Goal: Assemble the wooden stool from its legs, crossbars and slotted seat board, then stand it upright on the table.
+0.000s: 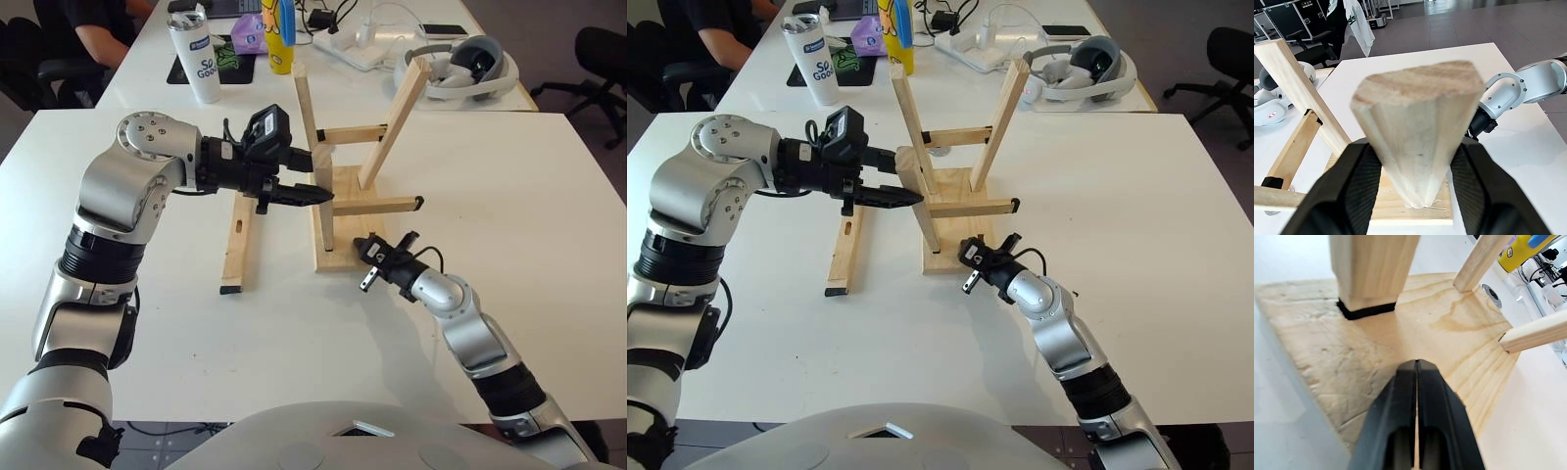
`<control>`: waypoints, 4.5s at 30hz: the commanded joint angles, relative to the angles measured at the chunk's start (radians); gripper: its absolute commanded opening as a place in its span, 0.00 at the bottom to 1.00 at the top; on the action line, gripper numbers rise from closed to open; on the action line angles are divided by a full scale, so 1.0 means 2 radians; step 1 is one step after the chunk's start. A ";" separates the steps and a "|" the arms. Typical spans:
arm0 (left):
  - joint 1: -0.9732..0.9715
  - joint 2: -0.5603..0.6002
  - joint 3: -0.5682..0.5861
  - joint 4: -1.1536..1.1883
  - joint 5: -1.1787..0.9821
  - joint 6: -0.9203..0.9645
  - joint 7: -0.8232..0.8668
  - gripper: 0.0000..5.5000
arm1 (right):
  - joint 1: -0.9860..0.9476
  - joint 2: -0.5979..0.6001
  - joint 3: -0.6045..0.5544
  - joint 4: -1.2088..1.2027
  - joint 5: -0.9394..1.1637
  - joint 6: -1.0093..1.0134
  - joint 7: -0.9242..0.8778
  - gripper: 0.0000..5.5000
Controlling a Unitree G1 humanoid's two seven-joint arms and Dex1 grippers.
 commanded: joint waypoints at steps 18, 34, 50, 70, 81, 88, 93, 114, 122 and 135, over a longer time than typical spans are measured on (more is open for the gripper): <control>0.091 0.029 -0.075 -0.007 0.034 0.000 -0.010 0.38 | 0.035 -0.007 0.059 0.035 0.005 0.056 0.063 0.00; 0.096 0.021 -0.050 0.044 0.053 -0.054 0.008 0.38 | 0.027 -0.011 0.074 0.049 -0.002 0.056 0.068 0.00; 0.111 0.054 0.171 -0.110 -0.144 0.100 0.076 0.70 | 0.019 -0.010 0.073 0.066 0.001 0.054 0.059 0.00; 0.054 -0.145 0.184 -0.119 -0.208 0.067 0.366 0.22 | 0.009 0.004 0.077 0.100 0.000 0.041 0.055 0.00; 0.081 -0.161 0.107 -0.155 -0.171 0.061 0.359 0.00 | 0.006 0.015 0.081 0.112 -0.003 0.039 0.051 0.00; 0.010 -0.167 0.141 -0.163 -0.194 0.069 0.386 0.00 | 0.012 0.017 0.082 0.110 -0.005 0.041 0.052 0.00; 0.113 -0.108 0.004 -0.117 -0.083 0.101 0.368 0.00 | 0.010 0.016 0.088 0.108 -0.007 0.042 0.058 0.00; 0.077 -0.080 -0.008 -0.172 -0.103 0.157 0.434 0.00 | 0.022 0.018 0.086 0.099 -0.008 0.050 0.055 0.00; 0.092 -0.102 -0.013 -0.142 -0.028 0.105 0.450 0.00 | 0.015 0.016 0.084 0.104 -0.008 0.049 0.055 0.00; 0.095 -0.100 0.211 -0.050 0.042 -0.002 0.552 0.00 | 0.019 0.012 0.080 0.108 -0.009 0.027 0.048 0.00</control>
